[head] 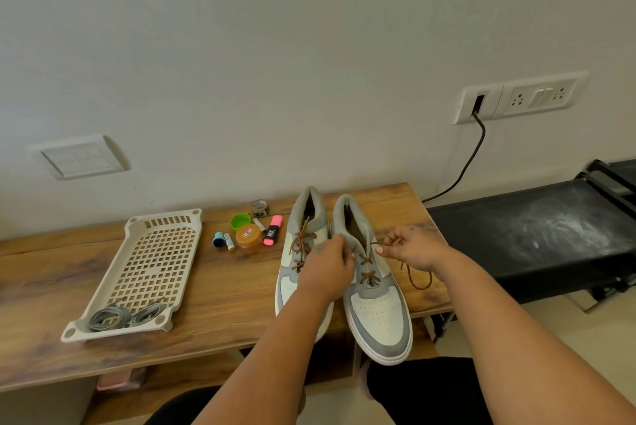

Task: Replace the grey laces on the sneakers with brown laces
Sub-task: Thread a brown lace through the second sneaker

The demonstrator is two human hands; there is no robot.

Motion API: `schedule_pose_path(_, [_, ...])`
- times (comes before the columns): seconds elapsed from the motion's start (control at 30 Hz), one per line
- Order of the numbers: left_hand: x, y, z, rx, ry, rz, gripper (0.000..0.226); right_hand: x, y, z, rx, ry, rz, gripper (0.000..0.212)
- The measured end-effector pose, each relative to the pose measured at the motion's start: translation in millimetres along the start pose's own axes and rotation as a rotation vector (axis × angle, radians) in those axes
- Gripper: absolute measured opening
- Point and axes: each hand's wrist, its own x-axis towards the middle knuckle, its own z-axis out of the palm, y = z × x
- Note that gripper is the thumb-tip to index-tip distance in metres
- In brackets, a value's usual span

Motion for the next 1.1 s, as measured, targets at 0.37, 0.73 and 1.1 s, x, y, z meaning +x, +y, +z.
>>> schedule_pose_path(0.37, [-11.9, 3.5, 4.0, -0.130, -0.200, -0.055, 0.010, -2.1, 5.8, 1.0, 0.123, -0.200, -0.035, 0.013])
schedule_pose_path(0.73, [-9.8, -0.6, 7.4, 0.023, -0.099, 0.079, 0.014, 5.1, 10.0, 8.5, 0.098, -0.208, -0.026, 0.021])
schedule_pose_path(1.1, [-3.4, -5.0, 20.6, -0.145, 0.062, 0.037, 0.008, 8.0, 8.3, 12.8, 0.120, -0.235, 0.015, 0.028])
